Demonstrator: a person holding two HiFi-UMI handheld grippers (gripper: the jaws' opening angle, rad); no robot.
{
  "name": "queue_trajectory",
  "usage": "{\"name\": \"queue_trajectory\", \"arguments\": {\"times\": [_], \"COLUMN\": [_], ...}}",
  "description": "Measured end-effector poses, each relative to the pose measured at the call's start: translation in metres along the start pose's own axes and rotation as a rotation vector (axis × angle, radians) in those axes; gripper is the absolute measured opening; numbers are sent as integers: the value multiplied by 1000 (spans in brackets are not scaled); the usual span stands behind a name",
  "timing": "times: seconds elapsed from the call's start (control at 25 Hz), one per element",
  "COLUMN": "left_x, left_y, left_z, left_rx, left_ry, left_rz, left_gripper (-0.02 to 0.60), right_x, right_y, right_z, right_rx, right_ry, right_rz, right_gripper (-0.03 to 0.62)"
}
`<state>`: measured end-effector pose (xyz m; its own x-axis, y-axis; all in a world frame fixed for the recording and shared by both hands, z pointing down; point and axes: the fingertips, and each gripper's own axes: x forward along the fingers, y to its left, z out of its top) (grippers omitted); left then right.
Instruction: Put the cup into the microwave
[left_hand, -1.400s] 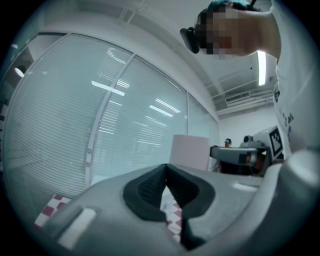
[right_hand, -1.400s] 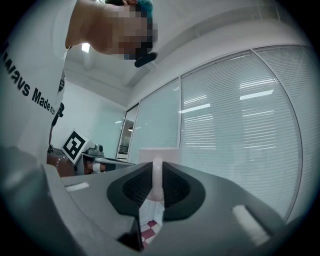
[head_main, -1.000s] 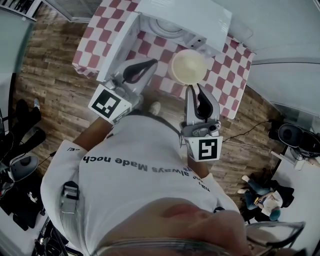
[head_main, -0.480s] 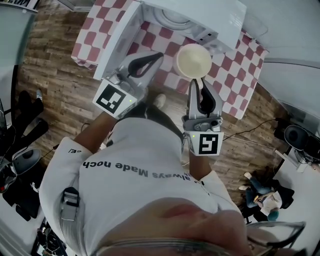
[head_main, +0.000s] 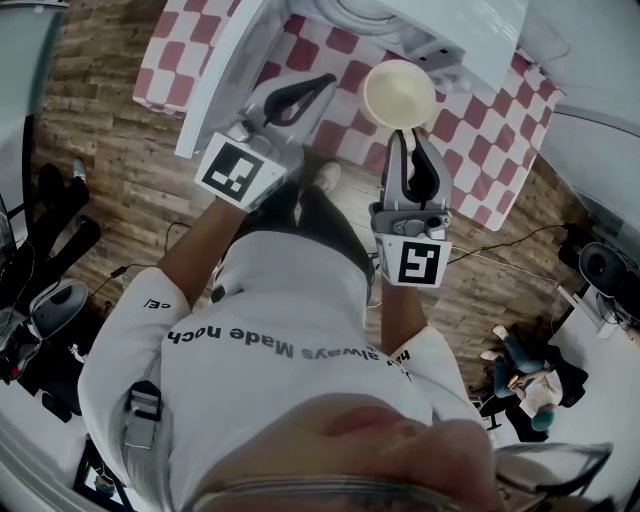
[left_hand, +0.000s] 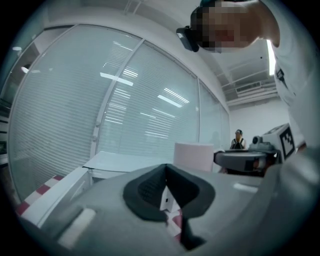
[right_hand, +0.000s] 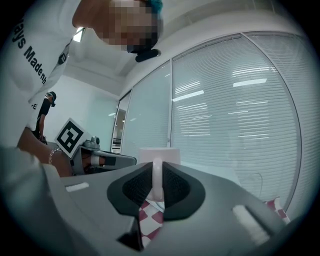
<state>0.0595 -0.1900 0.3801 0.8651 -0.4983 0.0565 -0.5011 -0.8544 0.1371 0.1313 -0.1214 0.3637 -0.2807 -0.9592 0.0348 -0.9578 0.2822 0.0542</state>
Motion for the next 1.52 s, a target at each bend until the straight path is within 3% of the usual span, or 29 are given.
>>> {"name": "queue_trajectory", "arguments": {"times": [1.52], "left_x": [122], "left_y": [141], "left_z": [-139], "left_rx": [-10], "left_ry": [41], "left_rz": [79], "left_gripper": [3], "right_x": [165], "right_y": [-63], "right_z": [-191], "right_rx": [27], "right_ry": [140], "right_rz": [-34], "right_gripper": [38]}}
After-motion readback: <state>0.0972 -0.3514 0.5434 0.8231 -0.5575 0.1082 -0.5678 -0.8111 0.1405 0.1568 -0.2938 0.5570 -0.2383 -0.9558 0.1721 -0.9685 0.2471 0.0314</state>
